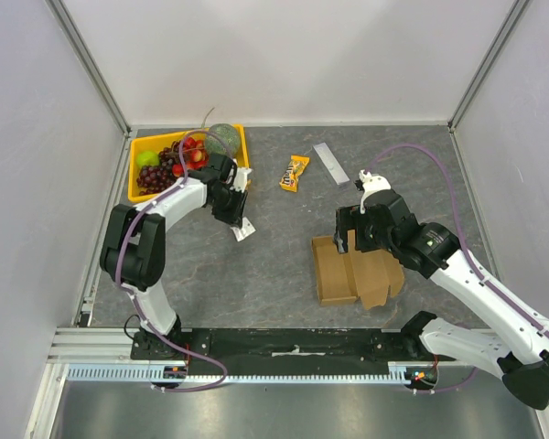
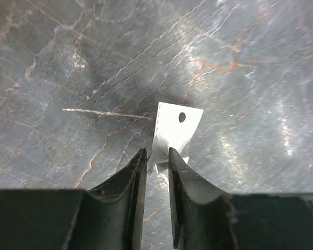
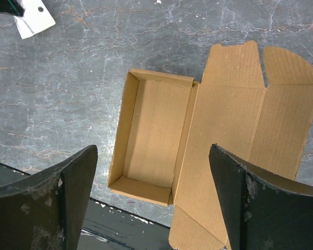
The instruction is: Fold the paper box
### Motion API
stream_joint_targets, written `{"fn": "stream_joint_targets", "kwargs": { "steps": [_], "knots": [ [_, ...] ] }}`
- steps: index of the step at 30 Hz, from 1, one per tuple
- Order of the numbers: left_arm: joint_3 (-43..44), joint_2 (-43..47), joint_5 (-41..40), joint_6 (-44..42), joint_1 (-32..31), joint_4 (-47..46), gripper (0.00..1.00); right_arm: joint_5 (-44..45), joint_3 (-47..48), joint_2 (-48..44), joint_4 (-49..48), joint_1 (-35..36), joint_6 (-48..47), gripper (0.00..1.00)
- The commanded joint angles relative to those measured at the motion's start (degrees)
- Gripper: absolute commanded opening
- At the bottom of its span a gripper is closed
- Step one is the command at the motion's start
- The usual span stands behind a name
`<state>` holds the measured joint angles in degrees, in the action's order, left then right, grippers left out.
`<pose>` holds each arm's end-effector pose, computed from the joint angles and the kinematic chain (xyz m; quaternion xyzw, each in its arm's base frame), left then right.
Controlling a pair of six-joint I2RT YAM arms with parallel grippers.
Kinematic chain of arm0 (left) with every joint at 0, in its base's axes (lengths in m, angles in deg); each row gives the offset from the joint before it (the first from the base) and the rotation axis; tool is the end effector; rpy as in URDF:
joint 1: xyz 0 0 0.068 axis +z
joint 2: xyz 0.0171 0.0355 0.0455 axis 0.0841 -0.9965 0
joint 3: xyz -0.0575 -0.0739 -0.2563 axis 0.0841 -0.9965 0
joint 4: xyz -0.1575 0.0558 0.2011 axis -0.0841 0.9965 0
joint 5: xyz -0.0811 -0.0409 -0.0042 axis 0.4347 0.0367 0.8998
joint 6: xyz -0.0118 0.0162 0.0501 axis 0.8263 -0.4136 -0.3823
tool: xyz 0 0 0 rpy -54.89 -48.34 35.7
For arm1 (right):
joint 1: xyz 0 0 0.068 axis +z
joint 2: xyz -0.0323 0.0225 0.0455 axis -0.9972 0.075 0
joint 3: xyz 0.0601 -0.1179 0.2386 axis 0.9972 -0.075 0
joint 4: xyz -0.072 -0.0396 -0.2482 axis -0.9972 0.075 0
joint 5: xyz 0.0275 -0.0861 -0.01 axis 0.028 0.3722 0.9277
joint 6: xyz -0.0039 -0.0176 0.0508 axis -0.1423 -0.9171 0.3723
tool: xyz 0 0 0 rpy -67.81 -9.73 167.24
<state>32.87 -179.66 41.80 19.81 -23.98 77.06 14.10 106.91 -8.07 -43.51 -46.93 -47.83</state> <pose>0.3348 -0.1248 0.1834 0.2083 0.9558 -0.1349 0.1577 0.1580 0.1191 0.3231 -0.0360 0.9150 0.1570 0.3698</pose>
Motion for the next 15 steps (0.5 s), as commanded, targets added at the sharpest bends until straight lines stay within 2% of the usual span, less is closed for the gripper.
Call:
{"fn": "stream_joint_targets", "kwargs": {
  "steps": [1, 8, 15],
  "knots": [
    [3.76, 6.0, 4.64, 2.56, -0.62, 0.27, 0.29, 0.19, 0.12, -0.77, -1.23, 0.0, 0.06, 0.94],
    [4.82, 10.49, 9.92, 6.08, -3.6, -0.96, 0.25, 1.69, 0.38, -1.47, -0.96, -0.09, 0.15, 0.95],
    [7.72, 12.69, 9.83, 10.12, -13.61, -3.15, 0.24, 6.43, 3.28, -2.61, 1.49, -0.09, -0.73, 0.94]
  ]
}}
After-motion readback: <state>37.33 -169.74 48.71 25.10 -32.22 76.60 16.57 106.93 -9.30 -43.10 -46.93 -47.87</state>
